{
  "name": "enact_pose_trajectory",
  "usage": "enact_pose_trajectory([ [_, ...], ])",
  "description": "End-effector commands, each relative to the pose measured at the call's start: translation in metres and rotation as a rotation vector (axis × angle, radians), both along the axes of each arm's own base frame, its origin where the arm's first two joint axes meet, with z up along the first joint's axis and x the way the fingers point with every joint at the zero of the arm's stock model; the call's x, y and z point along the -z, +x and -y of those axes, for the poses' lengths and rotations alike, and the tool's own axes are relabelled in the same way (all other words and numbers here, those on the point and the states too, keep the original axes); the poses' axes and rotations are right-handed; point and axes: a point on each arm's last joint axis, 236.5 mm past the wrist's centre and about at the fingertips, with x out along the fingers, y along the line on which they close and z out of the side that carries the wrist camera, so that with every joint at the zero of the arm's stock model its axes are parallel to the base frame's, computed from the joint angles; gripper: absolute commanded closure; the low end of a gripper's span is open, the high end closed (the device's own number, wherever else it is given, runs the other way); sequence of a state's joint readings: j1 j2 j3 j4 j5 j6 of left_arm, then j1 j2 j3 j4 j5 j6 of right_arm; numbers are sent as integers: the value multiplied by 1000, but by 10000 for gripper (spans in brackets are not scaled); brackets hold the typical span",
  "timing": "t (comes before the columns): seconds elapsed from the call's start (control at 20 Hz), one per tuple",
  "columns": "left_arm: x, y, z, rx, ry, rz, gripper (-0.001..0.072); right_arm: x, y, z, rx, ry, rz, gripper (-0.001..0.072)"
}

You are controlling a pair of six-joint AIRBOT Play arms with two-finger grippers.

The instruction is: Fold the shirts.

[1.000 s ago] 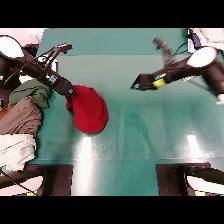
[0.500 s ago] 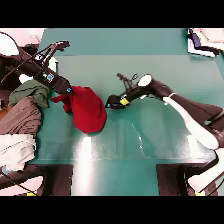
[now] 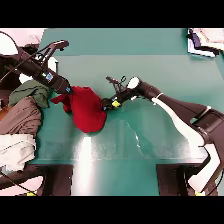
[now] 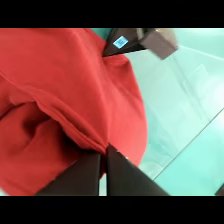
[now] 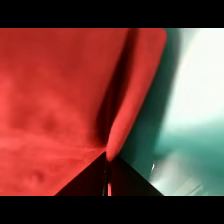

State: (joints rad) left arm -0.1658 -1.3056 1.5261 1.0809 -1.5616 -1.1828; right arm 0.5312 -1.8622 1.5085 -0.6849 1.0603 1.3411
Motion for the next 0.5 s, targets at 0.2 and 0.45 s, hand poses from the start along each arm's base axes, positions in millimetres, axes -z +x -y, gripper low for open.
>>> enact_pose_trajectory([
  [0.2, -152, 3, -14, -62, -23, 418, 681, -198, 38, 118, 113, -96, 529, 699],
  [0.45, -284, -52, -16, -106, -164, 760, 681, -363, -33, 171, 237, 34, 873, 700],
])
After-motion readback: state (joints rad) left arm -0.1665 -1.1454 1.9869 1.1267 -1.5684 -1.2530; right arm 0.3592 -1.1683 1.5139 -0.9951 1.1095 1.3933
